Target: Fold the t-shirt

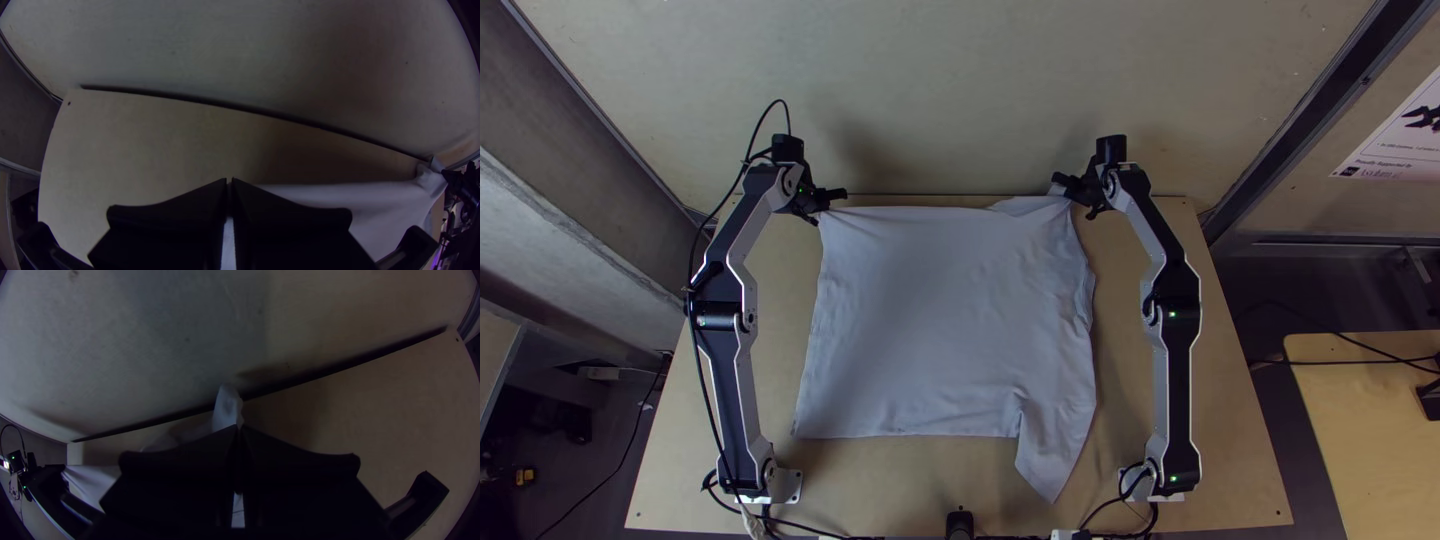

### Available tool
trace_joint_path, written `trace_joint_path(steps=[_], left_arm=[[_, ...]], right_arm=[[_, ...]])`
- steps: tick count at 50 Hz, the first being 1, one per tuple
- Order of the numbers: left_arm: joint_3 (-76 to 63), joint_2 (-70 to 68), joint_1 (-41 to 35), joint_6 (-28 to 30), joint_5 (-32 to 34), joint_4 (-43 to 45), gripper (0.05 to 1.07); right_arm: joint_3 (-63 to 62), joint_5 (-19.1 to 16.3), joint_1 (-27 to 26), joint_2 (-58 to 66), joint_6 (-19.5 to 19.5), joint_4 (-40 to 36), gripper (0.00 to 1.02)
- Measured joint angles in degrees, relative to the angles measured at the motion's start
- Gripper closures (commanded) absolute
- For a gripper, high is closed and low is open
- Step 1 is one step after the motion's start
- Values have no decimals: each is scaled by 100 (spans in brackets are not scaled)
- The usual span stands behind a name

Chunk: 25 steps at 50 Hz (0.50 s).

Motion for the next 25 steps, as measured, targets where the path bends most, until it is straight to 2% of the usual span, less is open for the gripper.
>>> trace_joint_path(steps=[25], left_arm=[[-1154,-970,0,24,168,-111,104]], right_arm=[[-702,2,17,-861,-365,-1110,100]])
